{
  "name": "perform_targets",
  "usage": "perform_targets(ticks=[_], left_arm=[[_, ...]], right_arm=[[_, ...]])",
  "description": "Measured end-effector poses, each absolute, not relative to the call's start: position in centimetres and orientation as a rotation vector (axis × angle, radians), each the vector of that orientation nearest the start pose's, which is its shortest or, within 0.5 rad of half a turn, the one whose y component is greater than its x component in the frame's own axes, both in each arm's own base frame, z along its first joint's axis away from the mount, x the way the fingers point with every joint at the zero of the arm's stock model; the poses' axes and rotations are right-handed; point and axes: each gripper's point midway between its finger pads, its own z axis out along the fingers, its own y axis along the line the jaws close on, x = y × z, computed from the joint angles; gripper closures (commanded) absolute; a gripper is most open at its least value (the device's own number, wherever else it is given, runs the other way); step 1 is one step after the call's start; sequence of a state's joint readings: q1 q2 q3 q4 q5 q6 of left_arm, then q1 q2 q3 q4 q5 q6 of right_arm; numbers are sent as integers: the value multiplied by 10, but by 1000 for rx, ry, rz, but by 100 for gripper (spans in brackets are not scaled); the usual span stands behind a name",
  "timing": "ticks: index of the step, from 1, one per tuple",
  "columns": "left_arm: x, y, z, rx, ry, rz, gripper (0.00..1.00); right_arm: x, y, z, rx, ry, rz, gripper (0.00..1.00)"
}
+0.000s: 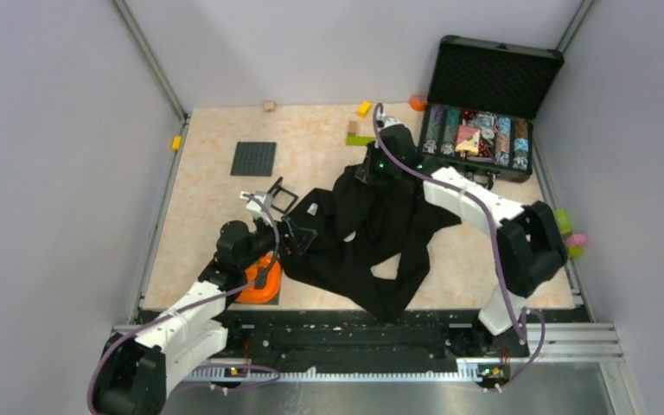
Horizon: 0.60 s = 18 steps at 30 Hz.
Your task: Remove the brooch from the garment
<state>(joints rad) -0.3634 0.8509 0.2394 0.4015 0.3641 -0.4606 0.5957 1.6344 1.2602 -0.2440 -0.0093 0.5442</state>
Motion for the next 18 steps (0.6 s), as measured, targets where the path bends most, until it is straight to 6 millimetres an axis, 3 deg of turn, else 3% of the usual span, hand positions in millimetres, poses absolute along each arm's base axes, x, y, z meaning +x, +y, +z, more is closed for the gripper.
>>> perform_targets(ticks=[4, 10, 18], left_arm=[[256, -180, 129, 186, 1872, -866, 9], [270, -188, 124, 224, 1914, -788, 8], [305, -218, 129, 338, 1952, -688, 9]], right_arm=[[405, 305, 157, -91, 2277, 670, 100], [445, 318, 133, -89, 2317, 686, 100], [448, 327, 144, -114, 2312, 755, 100]])
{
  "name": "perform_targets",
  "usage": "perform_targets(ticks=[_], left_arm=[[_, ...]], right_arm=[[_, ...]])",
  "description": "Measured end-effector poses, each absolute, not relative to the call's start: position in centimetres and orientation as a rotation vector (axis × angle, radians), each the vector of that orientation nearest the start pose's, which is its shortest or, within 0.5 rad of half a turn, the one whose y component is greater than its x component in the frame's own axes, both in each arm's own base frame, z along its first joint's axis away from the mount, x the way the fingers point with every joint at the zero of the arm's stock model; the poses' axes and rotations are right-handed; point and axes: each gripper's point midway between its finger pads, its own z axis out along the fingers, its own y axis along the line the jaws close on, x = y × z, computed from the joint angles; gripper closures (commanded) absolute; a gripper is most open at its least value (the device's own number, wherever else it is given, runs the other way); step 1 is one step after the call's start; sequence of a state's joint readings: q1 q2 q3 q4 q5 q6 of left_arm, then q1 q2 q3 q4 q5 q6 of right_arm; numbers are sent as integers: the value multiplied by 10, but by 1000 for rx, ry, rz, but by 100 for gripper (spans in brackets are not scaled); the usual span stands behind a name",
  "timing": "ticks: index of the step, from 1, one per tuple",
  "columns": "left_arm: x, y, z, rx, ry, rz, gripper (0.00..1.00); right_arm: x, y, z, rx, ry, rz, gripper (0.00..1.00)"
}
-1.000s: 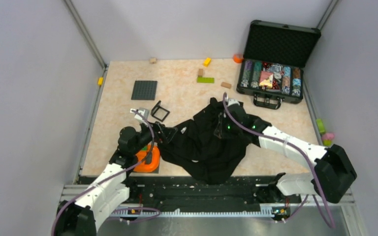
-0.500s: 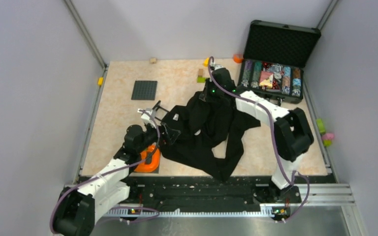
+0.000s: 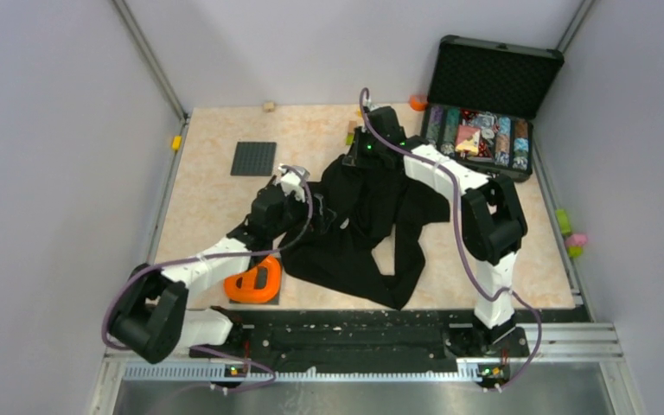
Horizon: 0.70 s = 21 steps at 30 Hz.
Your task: Remove the brooch from the garment
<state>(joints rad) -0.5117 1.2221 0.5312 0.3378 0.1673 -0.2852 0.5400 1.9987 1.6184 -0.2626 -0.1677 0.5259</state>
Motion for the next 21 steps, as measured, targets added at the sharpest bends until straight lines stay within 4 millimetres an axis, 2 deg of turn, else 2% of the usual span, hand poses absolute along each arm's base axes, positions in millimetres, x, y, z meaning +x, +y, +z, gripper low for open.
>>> perform_targets(ticks=[6, 7, 10, 13, 16, 17, 18, 19, 20, 21], left_arm=[[329, -239, 109, 379, 2029, -683, 7], [332, -243, 106, 384, 2043, -681, 10], [343, -254, 98, 398, 2076, -671, 29], [347, -259, 92, 403, 2100, -663, 62], [347, -260, 82, 416, 2137, -661, 73], [346, -261, 80, 417, 2146, -666, 85], [345, -262, 77, 423, 2156, -673, 98], [343, -263, 76, 422, 2164, -682, 100], [342, -263, 75, 424, 2170, -688, 100], [341, -264, 75, 428, 2172, -694, 100]], right_arm=[[441, 332, 144, -120, 2336, 807, 100], [440, 332, 144, -120, 2337, 813, 100], [437, 334, 148, -121, 2336, 836, 100], [435, 335, 159, -125, 2319, 852, 100], [435, 333, 172, -121, 2293, 864, 100], [435, 332, 176, -122, 2286, 868, 100], [435, 332, 178, -122, 2281, 871, 90], [435, 331, 180, -121, 2278, 873, 66], [435, 330, 181, -121, 2276, 874, 47], [436, 329, 181, -119, 2278, 876, 39]])
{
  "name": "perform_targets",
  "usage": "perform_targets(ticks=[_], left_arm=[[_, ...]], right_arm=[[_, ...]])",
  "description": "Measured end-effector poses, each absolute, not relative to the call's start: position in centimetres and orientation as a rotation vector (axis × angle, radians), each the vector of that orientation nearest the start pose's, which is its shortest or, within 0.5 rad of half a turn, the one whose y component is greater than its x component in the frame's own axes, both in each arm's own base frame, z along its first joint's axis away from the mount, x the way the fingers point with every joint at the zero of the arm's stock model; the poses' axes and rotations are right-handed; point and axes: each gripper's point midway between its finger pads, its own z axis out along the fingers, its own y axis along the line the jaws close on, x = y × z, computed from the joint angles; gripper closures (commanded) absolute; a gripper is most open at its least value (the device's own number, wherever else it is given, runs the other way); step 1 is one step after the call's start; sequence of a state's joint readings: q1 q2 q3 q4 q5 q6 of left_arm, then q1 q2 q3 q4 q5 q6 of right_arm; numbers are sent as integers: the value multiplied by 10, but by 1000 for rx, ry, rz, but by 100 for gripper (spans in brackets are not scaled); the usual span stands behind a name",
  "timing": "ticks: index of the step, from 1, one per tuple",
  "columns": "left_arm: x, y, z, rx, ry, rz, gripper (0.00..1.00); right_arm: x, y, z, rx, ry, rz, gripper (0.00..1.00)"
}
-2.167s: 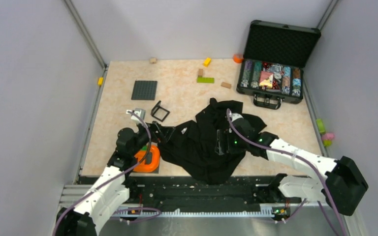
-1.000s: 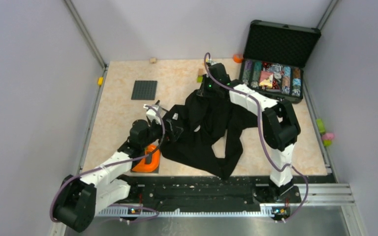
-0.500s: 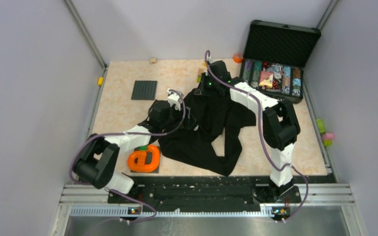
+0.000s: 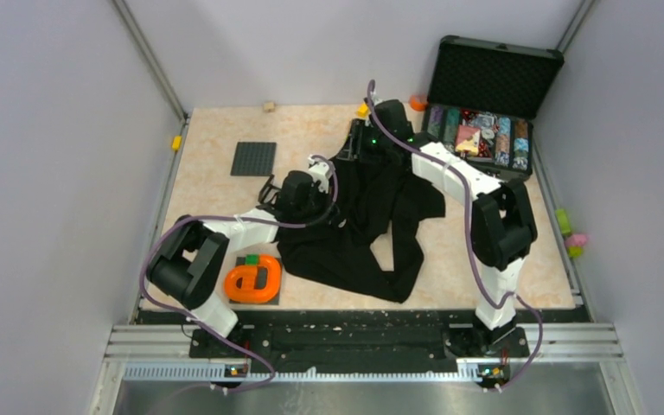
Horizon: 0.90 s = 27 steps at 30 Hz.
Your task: Remove the brooch from the garment
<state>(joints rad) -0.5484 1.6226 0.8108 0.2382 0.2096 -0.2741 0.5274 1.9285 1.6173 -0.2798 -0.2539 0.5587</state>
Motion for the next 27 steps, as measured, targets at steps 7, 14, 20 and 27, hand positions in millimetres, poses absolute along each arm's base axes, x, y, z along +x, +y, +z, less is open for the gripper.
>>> perform_targets(ticks=[7, 14, 20, 27], left_arm=[[330, -263, 93, 408, 2192, -816, 100], [324, -271, 135, 387, 2164, -1040, 100], [302, -283, 149, 418, 2205, -1222, 100], [292, -279, 177, 425, 2187, -1244, 100]], right_arm=[[419, 307, 176, -154, 2272, 826, 32], [352, 253, 184, -166, 2223, 811, 36], [295, 247, 194, -355, 2049, 955, 26], [271, 238, 177, -365, 2022, 983, 22]])
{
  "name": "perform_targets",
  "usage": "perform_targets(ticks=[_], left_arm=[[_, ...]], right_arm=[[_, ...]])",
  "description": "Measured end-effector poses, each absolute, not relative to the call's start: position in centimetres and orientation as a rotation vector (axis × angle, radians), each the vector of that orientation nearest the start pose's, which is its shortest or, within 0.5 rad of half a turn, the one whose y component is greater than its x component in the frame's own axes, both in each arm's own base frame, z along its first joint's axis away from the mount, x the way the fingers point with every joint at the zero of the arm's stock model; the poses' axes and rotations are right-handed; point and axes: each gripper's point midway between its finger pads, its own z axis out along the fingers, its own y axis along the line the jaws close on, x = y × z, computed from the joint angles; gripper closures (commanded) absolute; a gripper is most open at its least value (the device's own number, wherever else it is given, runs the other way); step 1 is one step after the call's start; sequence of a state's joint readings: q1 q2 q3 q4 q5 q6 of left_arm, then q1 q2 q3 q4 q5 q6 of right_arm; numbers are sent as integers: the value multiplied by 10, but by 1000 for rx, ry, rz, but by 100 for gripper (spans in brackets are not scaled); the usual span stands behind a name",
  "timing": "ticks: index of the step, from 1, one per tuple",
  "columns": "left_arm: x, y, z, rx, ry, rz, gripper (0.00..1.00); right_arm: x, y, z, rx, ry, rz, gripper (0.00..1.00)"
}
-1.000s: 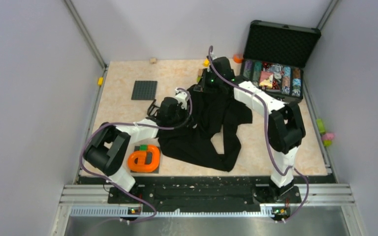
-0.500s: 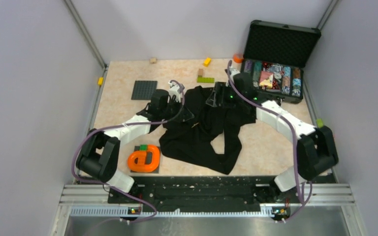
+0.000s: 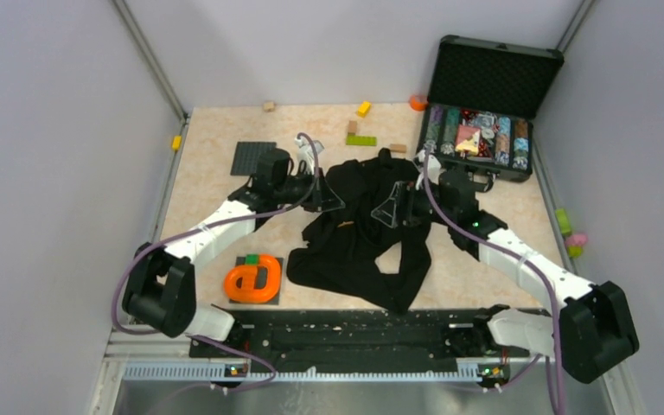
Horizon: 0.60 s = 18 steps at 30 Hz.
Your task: Remove the brooch from the garment
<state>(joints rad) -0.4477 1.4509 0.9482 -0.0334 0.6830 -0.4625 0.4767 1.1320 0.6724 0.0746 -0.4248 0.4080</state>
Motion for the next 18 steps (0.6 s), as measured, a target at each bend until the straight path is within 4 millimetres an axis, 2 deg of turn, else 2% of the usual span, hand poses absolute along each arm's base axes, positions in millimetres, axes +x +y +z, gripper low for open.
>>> perform_targets(ticks=[4, 7, 10, 13, 15, 16, 18], left_arm=[[293, -278, 199, 413, 2102, -1243, 100], [294, -281, 207, 411, 2065, -1268, 100], [293, -283, 208, 415, 2062, -1295, 100], [294, -285, 207, 423, 2075, -1307, 100], [294, -286, 208, 429, 2084, -1312, 100], [294, -286, 210, 433, 2085, -1311, 100], [295, -287, 214, 446, 2080, -1309, 100]], right_arm=[[276, 240, 183, -196, 2124, 988, 20], [270, 249, 187, -175, 2119, 1018, 23], [257, 256, 186, -286, 2061, 1061, 25], [244, 258, 182, -496, 1941, 1063, 30], [243, 260, 182, -592, 1871, 1034, 39], [244, 261, 185, -638, 1830, 1017, 39], [246, 267, 192, -744, 1742, 984, 34]])
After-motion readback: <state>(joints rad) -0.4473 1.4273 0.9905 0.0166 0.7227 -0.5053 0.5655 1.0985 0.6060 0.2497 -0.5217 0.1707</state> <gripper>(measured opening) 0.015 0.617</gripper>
